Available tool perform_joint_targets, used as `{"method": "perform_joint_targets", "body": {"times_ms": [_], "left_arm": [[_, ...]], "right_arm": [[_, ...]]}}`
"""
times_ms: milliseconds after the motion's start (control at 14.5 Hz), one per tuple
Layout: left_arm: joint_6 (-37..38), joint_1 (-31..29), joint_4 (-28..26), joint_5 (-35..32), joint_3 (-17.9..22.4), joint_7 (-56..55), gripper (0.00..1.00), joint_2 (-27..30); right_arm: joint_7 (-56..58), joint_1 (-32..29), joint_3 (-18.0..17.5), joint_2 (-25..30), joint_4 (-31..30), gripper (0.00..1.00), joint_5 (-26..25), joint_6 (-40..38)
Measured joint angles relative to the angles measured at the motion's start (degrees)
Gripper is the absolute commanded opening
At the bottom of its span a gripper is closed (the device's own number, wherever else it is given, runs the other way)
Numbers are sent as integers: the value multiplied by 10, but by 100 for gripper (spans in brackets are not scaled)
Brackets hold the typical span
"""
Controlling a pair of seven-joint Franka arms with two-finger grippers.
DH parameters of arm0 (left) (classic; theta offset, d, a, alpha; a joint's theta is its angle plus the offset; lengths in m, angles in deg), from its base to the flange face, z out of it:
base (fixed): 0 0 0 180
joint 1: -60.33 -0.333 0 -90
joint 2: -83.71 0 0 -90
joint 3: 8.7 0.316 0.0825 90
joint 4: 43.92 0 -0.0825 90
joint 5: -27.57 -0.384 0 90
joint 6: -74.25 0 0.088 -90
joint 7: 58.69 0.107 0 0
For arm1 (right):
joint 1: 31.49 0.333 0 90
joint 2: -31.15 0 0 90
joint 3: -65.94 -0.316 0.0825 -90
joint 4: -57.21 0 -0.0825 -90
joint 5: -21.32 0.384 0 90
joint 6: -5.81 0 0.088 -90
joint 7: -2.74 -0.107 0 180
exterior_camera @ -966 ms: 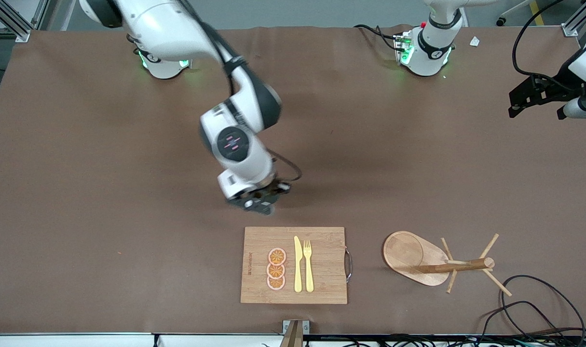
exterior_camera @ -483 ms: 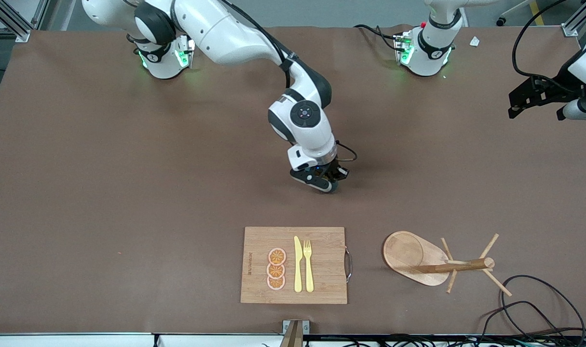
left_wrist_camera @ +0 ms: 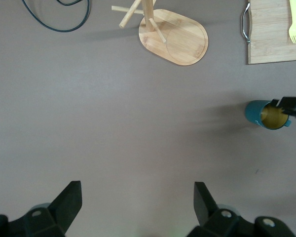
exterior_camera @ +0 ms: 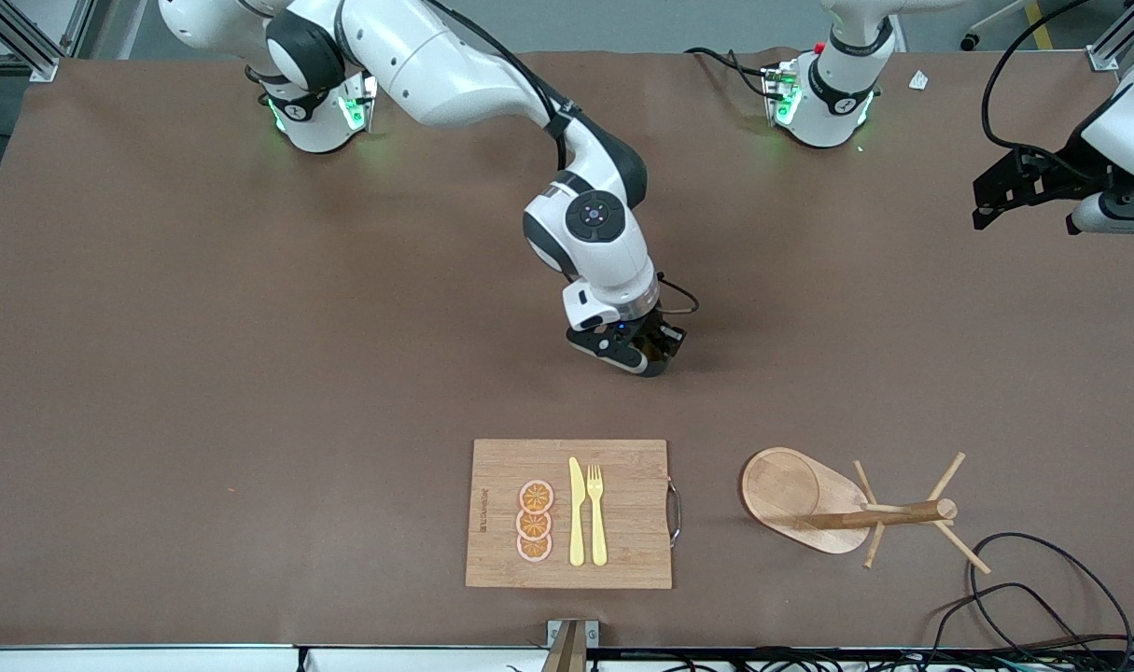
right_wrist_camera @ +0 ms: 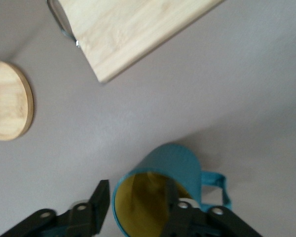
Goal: Pass cup and hang on rack
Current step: 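Set the mug down with the right gripper while the left gripper approaches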
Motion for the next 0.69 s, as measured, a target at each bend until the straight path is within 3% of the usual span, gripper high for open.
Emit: {"method": "perform_joint_targets", "body": {"times_ms": [345, 690], "left_arm": [[-1, 1, 7, -3, -6, -21, 100, -8], [-25, 3, 18, -28, -75, -136, 100, -27]], "right_arm": [[166, -74, 6, 74, 13, 100, 0, -144], [378, -197, 13, 157, 13, 100, -2, -269]]}}
